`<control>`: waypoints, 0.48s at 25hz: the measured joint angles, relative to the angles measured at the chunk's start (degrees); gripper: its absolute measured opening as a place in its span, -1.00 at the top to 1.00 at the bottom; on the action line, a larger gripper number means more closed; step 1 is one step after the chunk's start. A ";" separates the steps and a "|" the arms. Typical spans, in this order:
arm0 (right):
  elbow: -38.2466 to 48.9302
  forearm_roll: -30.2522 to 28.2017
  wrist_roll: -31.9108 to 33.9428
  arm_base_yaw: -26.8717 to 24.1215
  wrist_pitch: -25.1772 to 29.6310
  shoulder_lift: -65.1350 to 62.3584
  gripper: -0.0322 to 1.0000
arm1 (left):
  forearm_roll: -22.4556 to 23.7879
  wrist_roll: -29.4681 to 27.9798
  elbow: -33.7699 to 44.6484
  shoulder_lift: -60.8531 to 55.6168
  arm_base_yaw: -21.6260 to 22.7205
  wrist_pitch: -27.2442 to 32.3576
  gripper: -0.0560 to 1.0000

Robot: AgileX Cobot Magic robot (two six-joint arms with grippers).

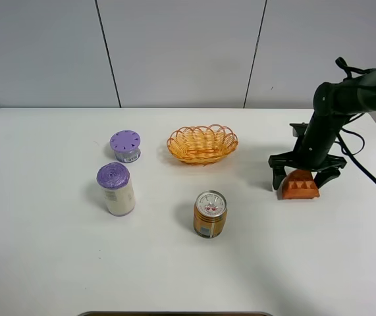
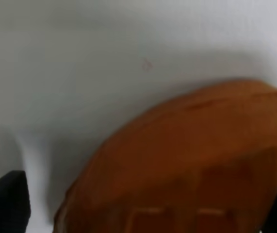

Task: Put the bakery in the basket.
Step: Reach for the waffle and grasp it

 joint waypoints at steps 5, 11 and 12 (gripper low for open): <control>0.00 0.00 0.00 0.00 -1.20 0.44 -0.82 | 0.00 0.00 0.00 0.00 0.00 0.00 -0.99; -0.20 -0.45 0.04 0.00 -1.44 1.32 -0.71 | 0.00 0.00 0.00 0.00 0.00 0.00 -0.99; -0.20 -0.51 0.04 -0.05 -1.44 1.32 -0.70 | 0.00 0.00 0.00 0.00 0.00 0.00 -0.99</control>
